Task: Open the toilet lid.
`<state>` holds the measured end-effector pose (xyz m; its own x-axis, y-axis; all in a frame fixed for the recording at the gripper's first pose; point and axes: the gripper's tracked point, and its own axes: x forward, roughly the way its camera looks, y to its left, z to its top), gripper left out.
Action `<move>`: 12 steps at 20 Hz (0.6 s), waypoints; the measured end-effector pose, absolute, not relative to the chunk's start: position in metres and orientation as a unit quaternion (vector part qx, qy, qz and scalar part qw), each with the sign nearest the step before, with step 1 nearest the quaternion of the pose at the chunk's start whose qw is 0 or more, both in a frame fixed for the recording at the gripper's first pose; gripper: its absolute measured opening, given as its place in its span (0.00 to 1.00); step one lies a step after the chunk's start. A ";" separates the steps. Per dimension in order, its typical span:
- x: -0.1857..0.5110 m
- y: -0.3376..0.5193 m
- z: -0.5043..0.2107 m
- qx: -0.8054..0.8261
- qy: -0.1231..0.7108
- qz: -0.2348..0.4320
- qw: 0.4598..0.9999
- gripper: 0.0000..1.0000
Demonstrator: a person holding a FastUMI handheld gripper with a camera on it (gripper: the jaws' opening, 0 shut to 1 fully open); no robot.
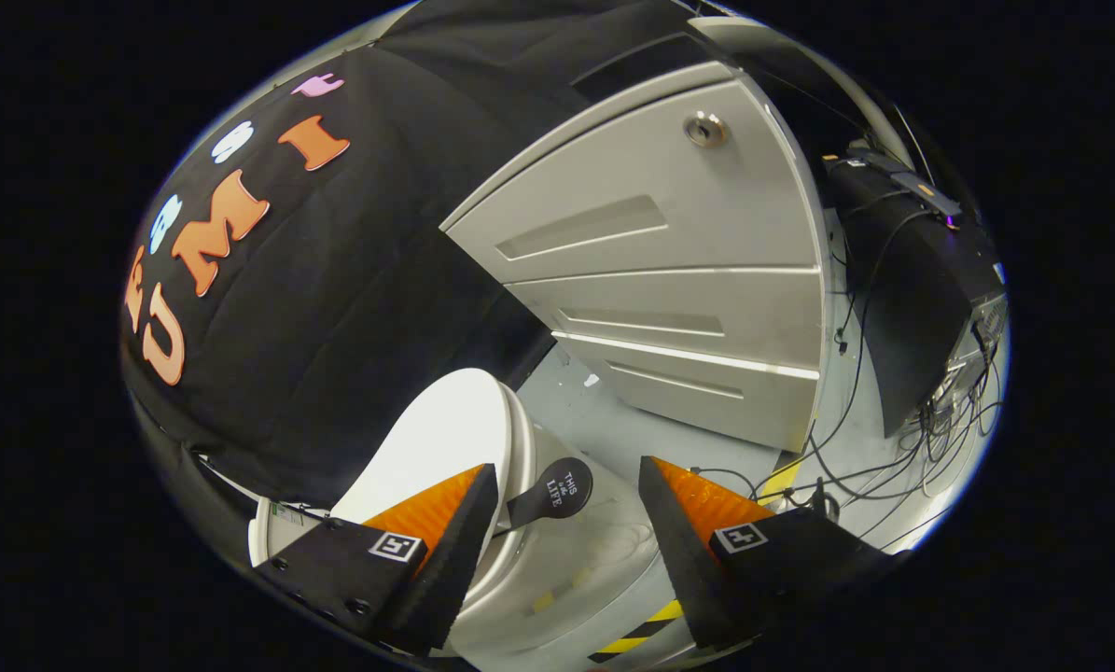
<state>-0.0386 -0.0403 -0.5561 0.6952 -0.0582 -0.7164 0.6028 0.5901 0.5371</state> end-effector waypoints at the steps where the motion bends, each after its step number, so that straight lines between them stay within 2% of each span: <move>1: -0.036 -0.041 -0.563 0.417 0.337 -0.201 0.820 0.98; 3: -0.019 -0.048 -0.572 0.440 0.305 -0.213 0.817 0.97; 4: -0.026 -0.039 -0.571 0.463 0.324 -0.203 0.799 0.95; 6: -0.021 -0.041 -0.576 0.488 0.312 -0.211 0.788 0.91; 10: -0.016 -0.034 -0.591 0.513 0.324 -0.211 0.766 0.68; 11: -0.013 -0.031 -0.590 0.527 0.319 -0.205 0.760 0.68; 12: -0.009 -0.030 -0.589 0.538 0.313 -0.208 0.754 0.57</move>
<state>-0.0092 -0.0302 -0.5892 0.7173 0.0237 -0.6964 0.6509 0.3336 0.6819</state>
